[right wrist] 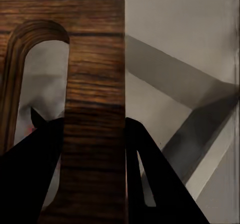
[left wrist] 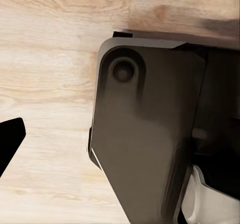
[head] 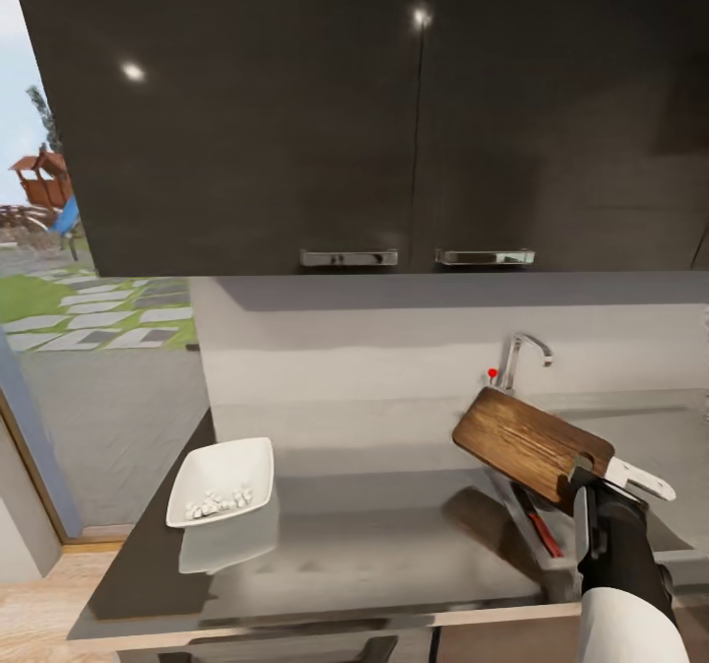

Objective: In the kitchen, take the Vidalia onion out of the sink, dice it on the chopping board with the paring knife, put the diced onion into the bowl on the countertop, then place both the paring knife and the chopping board into the sink.

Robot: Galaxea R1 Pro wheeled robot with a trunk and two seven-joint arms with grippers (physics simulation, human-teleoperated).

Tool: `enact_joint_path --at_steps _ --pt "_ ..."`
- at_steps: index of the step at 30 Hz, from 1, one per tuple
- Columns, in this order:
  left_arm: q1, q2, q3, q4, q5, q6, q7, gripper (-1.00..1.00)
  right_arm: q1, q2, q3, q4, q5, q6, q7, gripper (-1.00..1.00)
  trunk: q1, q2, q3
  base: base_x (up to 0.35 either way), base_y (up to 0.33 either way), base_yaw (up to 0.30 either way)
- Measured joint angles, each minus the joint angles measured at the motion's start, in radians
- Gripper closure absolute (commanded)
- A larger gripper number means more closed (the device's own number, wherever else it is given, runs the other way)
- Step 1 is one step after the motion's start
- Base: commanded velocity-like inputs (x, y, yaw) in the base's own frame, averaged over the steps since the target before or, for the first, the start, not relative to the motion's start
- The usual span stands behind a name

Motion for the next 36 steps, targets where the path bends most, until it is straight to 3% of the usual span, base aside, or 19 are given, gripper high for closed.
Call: enact_joint_path --at_steps 3,7,8,11,14,17,28,33,36 --pt "0.0 0.0 0.0 0.0 0.001 0.0 0.0 -1.0 0.0 0.012 0.001 0.006 -0.01 -0.003 -0.06 1.0 0.0 0.0 0.0 0.0 -0.064 0.0" --pt "0.0 -0.001 0.0 0.0 0.013 0.0 0.0 -1.0 0.0 0.08 0.001 0.006 -0.018 -0.022 -0.222 1.0 0.0 0.0 0.0 0.0 -0.011 0.0" --pt "0.0 -0.002 0.0 0.0 0.018 0.0 0.0 -1.0 0.0 0.087 0.002 0.007 -0.035 -0.042 -0.26 1.0 0.0 0.0 0.0 0.0 -0.003 0.0" --pt "0.0 -0.006 0.001 0.0 0.048 0.0 0.0 -1.0 0.0 0.115 0.037 0.026 -0.14 -0.113 -0.399 1.0 0.0 0.0 0.0 0.0 -0.11 0.0" --pt "0.0 -0.006 0.001 0.0 0.067 0.0 0.0 -1.0 0.0 0.115 0.076 0.032 -0.209 -0.147 -0.474 1.0 0.0 0.0 0.0 0.0 -0.243 0.0" --pt "0.0 -0.007 0.002 0.0 0.075 0.0 0.0 -1.0 0.0 0.115 0.085 0.033 -0.267 -0.16 -0.494 1.0 0.0 0.0 0.0 0.0 -0.315 0.0" --pt "0.0 -0.008 0.003 0.0 0.083 0.0 0.001 -1.0 0.0 0.115 0.089 0.063 -0.276 -0.161 -0.508 1.0 0.0 0.0 0.0 0.0 -0.224 0.0" --pt "0.0 -0.007 0.005 0.0 0.175 -0.002 0.0 -1.0 -0.002 0.115 0.095 0.066 -0.293 -0.163 -0.601 1.0 0.0 0.0 0.0 0.0 -0.011 0.0" --pt "0.0 -0.004 0.005 0.001 0.205 -0.003 0.0 -1.0 -0.004 0.115 0.158 0.068 -0.406 -0.174 -0.695 1.0 0.0 0.0 0.0 0.0 -0.001 0.0"
